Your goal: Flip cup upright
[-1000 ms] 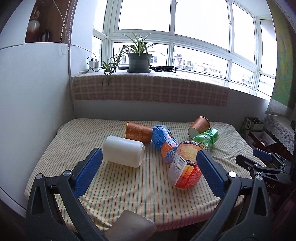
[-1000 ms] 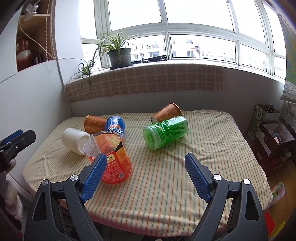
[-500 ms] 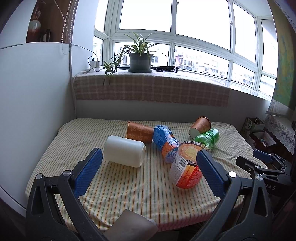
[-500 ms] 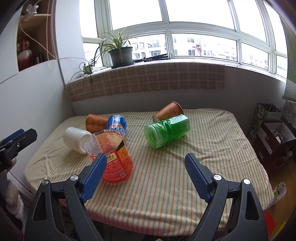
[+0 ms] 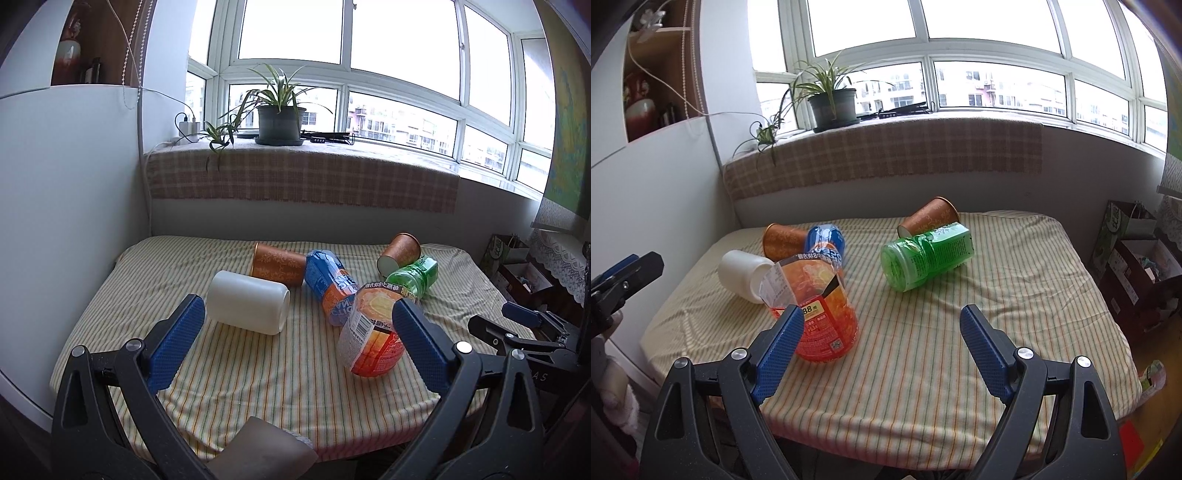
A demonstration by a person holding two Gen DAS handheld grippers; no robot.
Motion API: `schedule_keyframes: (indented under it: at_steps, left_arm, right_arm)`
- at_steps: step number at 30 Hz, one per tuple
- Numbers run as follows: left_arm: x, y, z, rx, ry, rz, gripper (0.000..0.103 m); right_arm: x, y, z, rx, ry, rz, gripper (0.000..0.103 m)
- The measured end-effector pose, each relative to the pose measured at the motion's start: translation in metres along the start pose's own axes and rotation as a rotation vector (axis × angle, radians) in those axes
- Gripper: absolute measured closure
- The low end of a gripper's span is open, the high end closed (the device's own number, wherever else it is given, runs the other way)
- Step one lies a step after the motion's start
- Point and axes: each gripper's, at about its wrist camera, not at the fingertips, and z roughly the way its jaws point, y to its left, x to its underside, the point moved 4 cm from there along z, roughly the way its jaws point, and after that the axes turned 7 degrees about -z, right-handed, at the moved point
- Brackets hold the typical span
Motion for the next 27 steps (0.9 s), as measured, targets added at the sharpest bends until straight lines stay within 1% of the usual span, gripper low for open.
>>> schedule_keyframes:
  at_steps: [12,27]
  left_arm:
    - [-0.0004,-0.0002,0.0003,-0.004,-0.003,0.0,0.0]
    - [-0.0036,0.0015,0.0011,-0.022,-0.017,0.001,0.0]
  right_arm:
    - [0.0027,-0.0051,0.0025,-0.004,0.015,0.026,0.017]
    - [0.0032,-0.0059,0.0046,-0.004,0.018,0.027,0.017]
